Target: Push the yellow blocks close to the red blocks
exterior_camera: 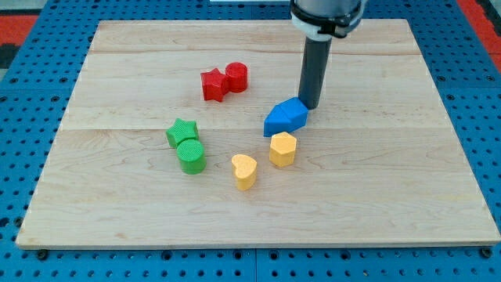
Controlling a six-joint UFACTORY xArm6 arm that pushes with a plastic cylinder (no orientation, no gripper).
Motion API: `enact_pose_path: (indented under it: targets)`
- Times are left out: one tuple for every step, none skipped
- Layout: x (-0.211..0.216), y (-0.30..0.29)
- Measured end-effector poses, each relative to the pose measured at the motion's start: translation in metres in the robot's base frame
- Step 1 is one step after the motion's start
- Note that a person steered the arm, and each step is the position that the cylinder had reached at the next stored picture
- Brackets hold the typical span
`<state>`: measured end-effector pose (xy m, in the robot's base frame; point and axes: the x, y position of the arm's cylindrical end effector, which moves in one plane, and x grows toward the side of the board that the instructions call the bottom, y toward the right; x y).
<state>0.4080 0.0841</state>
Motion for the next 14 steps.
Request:
enact_pose_path:
  targets:
    - [0.028,-0.016]
    - [0.038,-0.057]
    - [0.04,-0.095]
    - [0.05,-0.118]
    - [0.04,-0.101]
    - [0.013,-0.081]
    - [-0.007,0.019]
    - [0.073,0.079]
    - [0.166,0.019]
    - [0.2,-0.083]
    - [0.174,-0.116]
    - [0.138,-0.09]
    - [0.106,-0.089]
    - [0.084,-0.085]
